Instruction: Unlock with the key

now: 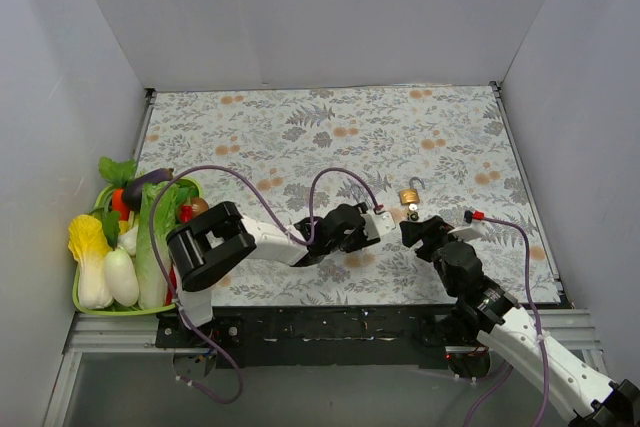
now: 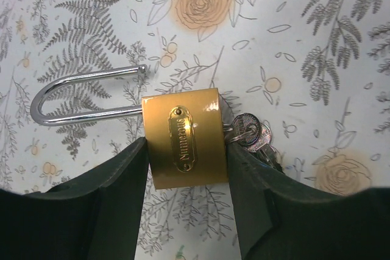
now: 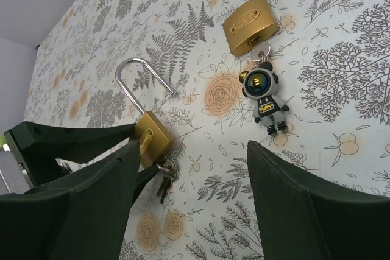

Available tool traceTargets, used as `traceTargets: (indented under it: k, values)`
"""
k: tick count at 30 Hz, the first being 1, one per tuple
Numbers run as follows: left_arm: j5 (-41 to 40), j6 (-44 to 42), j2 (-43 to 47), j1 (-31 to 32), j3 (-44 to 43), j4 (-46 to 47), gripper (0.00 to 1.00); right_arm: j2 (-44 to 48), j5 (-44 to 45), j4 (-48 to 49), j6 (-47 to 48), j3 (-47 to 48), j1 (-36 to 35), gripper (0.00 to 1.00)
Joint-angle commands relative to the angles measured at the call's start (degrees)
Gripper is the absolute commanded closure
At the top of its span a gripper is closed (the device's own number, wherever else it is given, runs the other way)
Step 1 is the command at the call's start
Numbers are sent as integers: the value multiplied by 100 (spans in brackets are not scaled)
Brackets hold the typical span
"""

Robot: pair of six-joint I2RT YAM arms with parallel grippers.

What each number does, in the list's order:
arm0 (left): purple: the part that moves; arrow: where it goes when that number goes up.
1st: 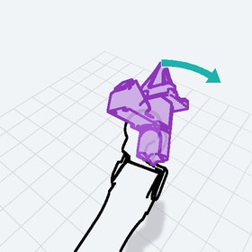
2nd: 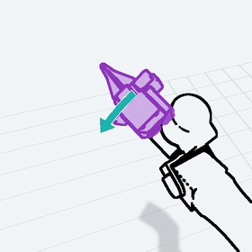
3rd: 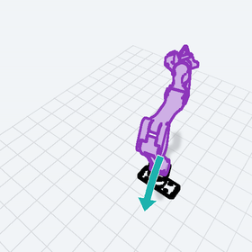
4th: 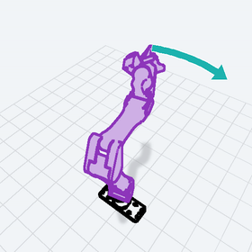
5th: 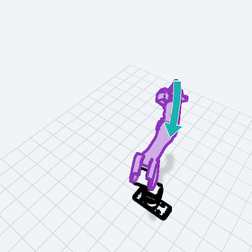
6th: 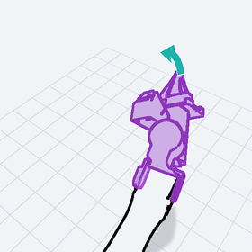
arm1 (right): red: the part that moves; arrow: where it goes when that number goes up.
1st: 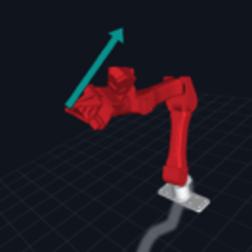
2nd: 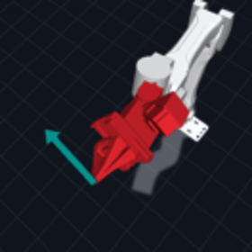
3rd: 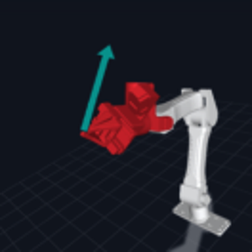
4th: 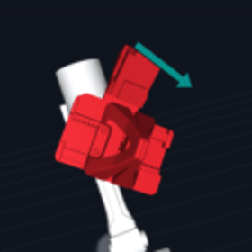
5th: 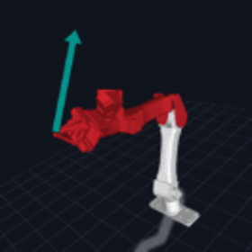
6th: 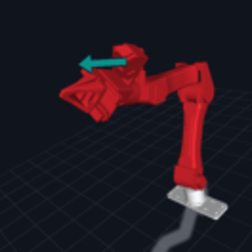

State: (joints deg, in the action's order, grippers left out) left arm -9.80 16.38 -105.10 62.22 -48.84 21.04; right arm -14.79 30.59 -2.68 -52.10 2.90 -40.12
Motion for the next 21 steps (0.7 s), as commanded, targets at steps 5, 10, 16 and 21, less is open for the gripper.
traceTargets:
  k: [5, 10, 16, 21]
  values:
    - [374, -1057, -748, -386, -292, -934, 57, 116, 123, -40, 15, 124, 22, 23]
    - [532, -1427, -1135, -605, -757, -1355, 57, 151, 79, -23, -2, 124, 22, 23]
    - [532, -1567, -1434, -781, -1250, -1699, 53, 134, 9, -5, -11, 115, 22, 23]
    - [269, -1760, -1758, -790, -1619, -1770, 40, 90, -27, 22, -11, 115, 13, 23]
